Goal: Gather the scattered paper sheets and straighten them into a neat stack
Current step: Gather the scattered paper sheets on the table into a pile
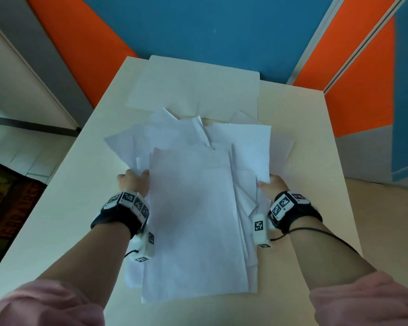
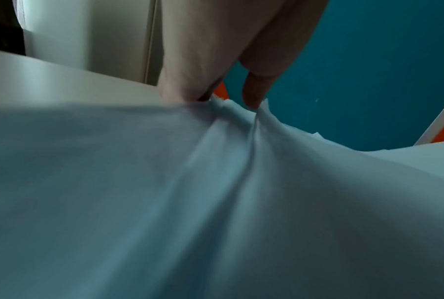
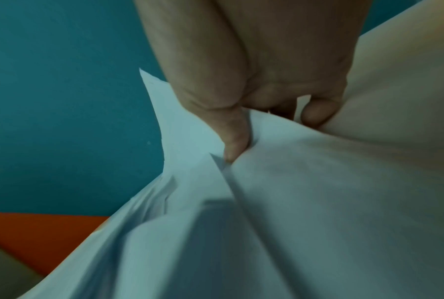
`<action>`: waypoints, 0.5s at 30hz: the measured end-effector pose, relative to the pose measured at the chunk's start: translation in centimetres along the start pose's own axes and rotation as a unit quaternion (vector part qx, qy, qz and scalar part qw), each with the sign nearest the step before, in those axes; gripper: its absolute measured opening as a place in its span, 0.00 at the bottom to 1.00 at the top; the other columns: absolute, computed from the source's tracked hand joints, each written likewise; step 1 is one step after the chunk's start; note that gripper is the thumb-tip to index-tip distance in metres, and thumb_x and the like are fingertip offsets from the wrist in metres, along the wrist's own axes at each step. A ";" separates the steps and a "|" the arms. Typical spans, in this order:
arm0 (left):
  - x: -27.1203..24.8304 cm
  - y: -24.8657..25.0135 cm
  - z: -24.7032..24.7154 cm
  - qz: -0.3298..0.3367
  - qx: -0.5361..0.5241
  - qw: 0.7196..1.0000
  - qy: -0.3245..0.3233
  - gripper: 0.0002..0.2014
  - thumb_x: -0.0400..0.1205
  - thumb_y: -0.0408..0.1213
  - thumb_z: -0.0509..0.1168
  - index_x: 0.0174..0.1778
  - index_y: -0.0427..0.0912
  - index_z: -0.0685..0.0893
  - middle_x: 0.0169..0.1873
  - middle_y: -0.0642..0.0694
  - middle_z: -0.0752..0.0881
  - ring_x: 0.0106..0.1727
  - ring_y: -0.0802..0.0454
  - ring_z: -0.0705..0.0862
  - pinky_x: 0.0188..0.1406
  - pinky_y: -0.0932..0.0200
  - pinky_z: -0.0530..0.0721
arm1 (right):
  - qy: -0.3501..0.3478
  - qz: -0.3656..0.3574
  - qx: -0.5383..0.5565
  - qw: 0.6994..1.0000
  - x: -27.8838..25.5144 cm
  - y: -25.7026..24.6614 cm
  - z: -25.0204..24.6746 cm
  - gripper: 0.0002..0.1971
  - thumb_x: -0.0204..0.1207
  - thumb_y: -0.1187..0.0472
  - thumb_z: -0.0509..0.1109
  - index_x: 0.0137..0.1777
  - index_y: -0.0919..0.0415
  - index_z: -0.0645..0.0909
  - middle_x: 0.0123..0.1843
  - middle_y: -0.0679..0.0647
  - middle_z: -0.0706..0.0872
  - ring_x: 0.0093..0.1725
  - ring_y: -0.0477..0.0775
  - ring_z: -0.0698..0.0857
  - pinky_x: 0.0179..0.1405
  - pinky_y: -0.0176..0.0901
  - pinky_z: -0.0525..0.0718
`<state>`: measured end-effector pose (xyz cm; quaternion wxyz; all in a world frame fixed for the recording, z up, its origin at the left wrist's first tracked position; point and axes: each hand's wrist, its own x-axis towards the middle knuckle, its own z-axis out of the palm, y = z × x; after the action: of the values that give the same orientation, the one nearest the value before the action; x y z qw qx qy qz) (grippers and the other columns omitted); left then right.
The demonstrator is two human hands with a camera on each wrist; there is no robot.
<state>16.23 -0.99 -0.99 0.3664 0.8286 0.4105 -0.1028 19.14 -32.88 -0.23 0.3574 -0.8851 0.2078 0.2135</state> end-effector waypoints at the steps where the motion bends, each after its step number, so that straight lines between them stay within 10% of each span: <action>1: 0.0 0.2 0.3 0.002 -0.003 1.000 -0.012 0.26 0.83 0.43 0.56 0.71 0.25 0.69 0.70 0.27 0.69 0.68 0.31 0.73 0.69 0.47 0.70 | -0.011 -0.008 0.001 1.000 -0.2 -0.4 0.6 0.16 0.79 0.63 0.63 0.63 0.69 0.80 0.64 0.65 0.84 0.63 0.63 0.82 0.54 0.40 0.75; 11: -0.6 -1.1 -1.1 0.015 -0.054 0.998 -0.004 0.29 0.84 0.45 0.57 0.74 0.27 0.66 0.72 0.29 0.68 0.70 0.33 0.72 0.70 0.47 0.69 | 0.156 0.180 0.001 0.971 0.6 -0.1 -0.8 0.33 0.73 0.48 0.68 0.71 0.69 0.65 0.72 0.67 0.69 0.71 0.67 0.72 0.66 0.58 0.72; 15: -0.9 0.1 -0.5 0.041 -0.038 0.997 -0.058 0.30 0.81 0.45 0.62 0.74 0.29 0.66 0.70 0.30 0.70 0.68 0.33 0.74 0.66 0.47 0.73 | 0.105 0.105 0.018 0.989 1.6 -0.8 1.0 0.07 0.72 0.65 0.66 0.49 0.63 0.74 0.46 0.62 0.81 0.44 0.61 0.82 0.40 0.44 0.78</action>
<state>15.62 -1.20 -0.16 0.4249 0.8229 0.3575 -0.1201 20.63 -31.91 -1.27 0.3249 -0.8693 0.3401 0.1520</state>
